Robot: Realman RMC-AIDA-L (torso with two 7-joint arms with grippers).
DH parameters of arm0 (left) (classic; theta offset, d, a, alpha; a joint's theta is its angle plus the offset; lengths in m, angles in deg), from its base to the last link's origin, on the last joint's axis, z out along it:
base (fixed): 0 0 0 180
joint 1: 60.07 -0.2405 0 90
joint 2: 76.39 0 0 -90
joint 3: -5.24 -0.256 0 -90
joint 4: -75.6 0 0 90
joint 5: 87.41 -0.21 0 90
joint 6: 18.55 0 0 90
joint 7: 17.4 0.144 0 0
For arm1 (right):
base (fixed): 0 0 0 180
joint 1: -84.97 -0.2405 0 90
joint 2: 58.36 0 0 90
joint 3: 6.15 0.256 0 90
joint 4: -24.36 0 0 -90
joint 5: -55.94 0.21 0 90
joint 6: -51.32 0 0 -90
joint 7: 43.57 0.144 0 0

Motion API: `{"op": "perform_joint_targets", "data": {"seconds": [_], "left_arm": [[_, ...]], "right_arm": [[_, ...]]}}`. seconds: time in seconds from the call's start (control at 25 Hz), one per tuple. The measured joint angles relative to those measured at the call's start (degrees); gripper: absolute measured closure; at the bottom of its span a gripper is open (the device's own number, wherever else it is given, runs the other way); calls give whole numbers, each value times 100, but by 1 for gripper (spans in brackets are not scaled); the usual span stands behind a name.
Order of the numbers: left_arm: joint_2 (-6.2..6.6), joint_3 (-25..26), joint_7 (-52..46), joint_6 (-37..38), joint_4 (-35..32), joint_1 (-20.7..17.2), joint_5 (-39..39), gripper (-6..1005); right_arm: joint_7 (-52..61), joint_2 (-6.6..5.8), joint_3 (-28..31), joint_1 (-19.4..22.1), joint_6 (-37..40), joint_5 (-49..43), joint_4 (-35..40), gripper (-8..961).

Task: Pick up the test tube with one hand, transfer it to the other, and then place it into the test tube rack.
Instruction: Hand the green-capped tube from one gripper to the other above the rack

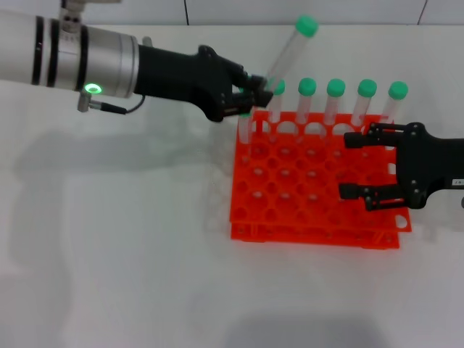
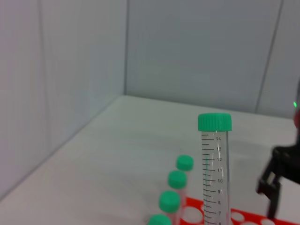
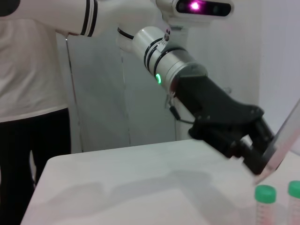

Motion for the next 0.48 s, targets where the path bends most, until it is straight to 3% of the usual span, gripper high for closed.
{"op": "perform_joint_targets", "data": {"seconds": [0.28,0.48], "left_arm": [[-126,-6,-30,4,10,19,-343,807],[-170,-5,-34,11,12,-22,-400,807]], "right_arm": [[6,-89,274,35,6,22,-18,139],[161,-113,847,24,18,206,-69,139]]}}
